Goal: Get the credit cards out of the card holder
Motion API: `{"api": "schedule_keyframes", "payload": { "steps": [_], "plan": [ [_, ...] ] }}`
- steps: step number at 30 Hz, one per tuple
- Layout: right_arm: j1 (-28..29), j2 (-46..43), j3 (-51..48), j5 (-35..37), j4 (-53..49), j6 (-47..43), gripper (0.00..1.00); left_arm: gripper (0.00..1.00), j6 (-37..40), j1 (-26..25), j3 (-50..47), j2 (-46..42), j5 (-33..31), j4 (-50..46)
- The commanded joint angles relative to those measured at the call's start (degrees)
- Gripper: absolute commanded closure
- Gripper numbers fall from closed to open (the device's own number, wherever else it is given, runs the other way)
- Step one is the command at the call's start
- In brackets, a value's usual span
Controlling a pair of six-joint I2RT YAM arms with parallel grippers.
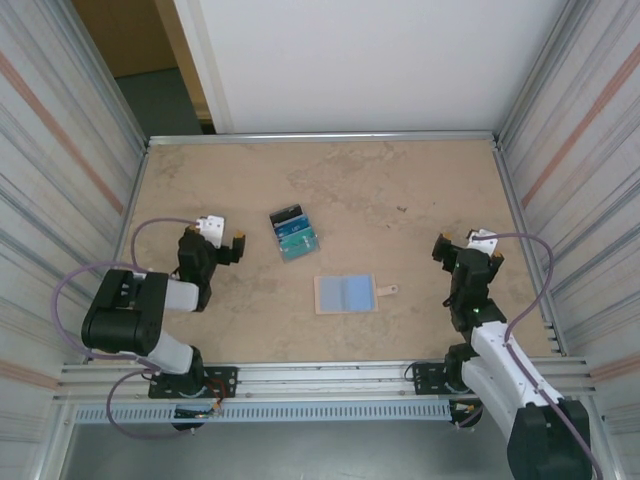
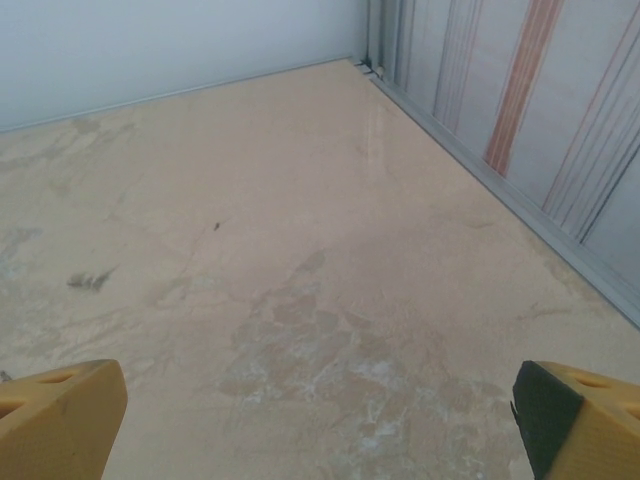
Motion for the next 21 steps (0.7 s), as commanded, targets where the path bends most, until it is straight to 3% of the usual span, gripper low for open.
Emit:
{"api": "schedule_keyframes", "payload": {
  "steps": [1, 8, 21],
  "plan": [
    [-1.95, 2.51, -1.36, -5.39, 10.56, -3.38, 0.01, 0.01, -4.5, 3.73, 4.13, 0.5, 4.49, -4.62],
    [-7.08, 14.03, -1.62, -12.86, 23.27, -3.44, 0.01, 0.01, -4.58, 3.73, 4.18, -0.07, 4.45, -5.58],
    [-11.2, 35.08, 0.51, -22.01, 40.64, -3.72, 0.01, 0.01, -4.49, 3.65, 4.09, -0.21, 4.17, -5.69]
  ]
}}
